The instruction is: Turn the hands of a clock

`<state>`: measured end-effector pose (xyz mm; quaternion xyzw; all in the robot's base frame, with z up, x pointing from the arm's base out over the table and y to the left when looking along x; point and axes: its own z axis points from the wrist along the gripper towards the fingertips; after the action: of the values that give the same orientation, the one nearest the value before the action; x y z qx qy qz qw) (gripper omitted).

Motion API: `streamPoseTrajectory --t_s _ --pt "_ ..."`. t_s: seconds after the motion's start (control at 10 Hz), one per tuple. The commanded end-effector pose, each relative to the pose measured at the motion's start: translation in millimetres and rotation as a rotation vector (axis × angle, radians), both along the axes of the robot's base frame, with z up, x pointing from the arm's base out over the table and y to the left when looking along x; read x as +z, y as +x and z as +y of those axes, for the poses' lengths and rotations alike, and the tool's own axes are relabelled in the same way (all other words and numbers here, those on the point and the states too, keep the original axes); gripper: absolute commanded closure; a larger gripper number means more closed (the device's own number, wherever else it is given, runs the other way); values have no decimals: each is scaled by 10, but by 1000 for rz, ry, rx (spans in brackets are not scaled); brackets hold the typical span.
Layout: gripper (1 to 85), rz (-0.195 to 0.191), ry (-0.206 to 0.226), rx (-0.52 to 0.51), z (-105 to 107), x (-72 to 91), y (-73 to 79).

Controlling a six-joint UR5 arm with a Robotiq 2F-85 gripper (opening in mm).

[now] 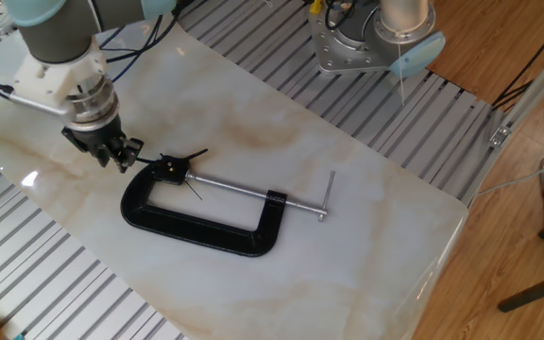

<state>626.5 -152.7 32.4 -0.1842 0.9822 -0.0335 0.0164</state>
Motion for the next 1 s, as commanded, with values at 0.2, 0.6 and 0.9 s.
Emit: streamPoseTrajectory --t_s 0.2,0.6,0.9 --pt "547 -19 -43 9 -171 35 107" --pt "843 -27 -21 -58 -133 34 112" --pt "843 -22 -30 -60 -157 36 97"
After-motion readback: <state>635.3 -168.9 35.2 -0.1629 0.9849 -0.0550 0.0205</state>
